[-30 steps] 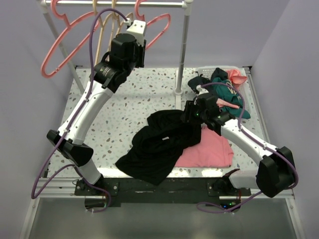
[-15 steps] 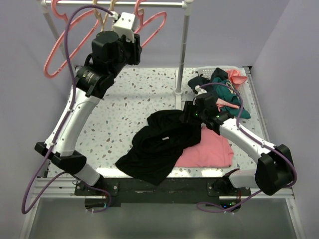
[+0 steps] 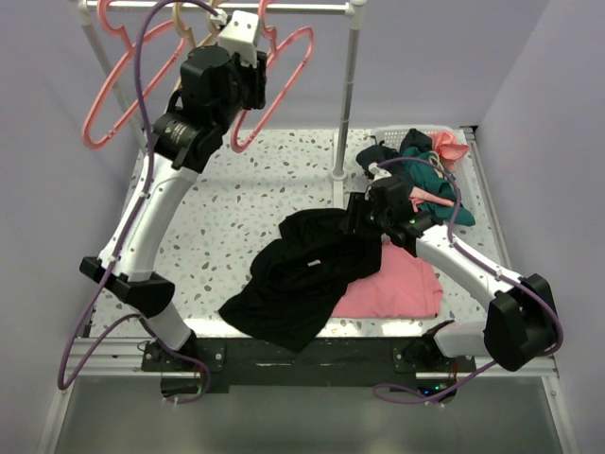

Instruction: Place the shorts on the hanger

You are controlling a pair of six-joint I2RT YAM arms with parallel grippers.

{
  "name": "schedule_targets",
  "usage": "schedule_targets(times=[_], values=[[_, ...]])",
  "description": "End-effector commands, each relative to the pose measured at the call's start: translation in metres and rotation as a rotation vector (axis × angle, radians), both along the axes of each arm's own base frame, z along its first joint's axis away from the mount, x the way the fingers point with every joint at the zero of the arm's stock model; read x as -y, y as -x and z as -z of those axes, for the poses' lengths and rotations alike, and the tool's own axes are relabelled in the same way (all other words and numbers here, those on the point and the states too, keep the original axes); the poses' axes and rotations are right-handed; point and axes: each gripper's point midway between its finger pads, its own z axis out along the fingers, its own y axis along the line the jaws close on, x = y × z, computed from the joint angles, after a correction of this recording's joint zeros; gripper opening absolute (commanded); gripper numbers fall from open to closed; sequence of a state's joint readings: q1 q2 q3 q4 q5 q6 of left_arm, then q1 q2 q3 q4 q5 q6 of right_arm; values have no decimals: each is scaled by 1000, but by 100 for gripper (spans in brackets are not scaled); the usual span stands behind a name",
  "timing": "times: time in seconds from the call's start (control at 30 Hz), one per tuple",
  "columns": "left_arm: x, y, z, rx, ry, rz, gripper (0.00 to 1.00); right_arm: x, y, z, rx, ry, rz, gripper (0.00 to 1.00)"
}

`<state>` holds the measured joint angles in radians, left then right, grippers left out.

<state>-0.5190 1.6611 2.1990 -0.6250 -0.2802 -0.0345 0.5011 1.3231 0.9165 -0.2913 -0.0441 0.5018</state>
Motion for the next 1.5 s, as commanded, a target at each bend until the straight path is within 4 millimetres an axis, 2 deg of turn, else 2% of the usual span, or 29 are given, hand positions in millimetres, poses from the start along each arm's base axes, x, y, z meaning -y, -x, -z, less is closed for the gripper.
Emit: schedule_targets(times=[0.0,0.13,0.27,0.4,0.47,0.57,0.67,0.83,0.97,1.03,1.1,1.13,1.2,1.23,1.3,1.47], values=[[4,-5,3,-5,-33,26,47,-6,-8,-24,62,-13,-21,52],[5,-11,14,-27,-46,13,45,-6,-7,-24,61,-12,-21,52],[3,-15,25,-42,-56,-1,39,-7,-6,-23,58,-14,-24,52],[1,-17,34,-55,-64,-13,26,-6,-5,-22,56,-15,-23,52],[1,-19,41,-64,-69,-16,23,-6,-5,-21,53,-13,-24,52],[1,-21,47,-75,-70,-18,22,-7,-4,-21,54,-15,-27,52],[0,-22,49,-78,-66,-29,26,-7,-4,-22,55,-13,-27,52],[-5,-21,47,-64,-46,-55,28,-6,-4,-22,57,-12,-22,52],[-5,-21,49,-69,-43,-61,22,-7,-5,-20,48,-10,-22,52],[-8,-21,47,-58,-35,-76,22,-6,-6,-21,51,-8,-16,50],[-12,-18,36,-21,-11,-89,21,-5,-6,-22,56,-5,-12,50],[-13,-17,39,-20,-14,-90,21,-5,-7,-24,60,-6,-11,50],[-13,-10,26,24,10,-67,17,-5,-7,-24,61,-3,-12,50],[-12,-8,27,27,2,-59,14,-5,-7,-23,58,-1,-12,49],[-11,-5,22,39,4,-40,1,-6,-7,-23,56,-5,-17,49],[-10,0,9,76,10,-15,0,-7,-8,-24,59,-10,-20,49]])
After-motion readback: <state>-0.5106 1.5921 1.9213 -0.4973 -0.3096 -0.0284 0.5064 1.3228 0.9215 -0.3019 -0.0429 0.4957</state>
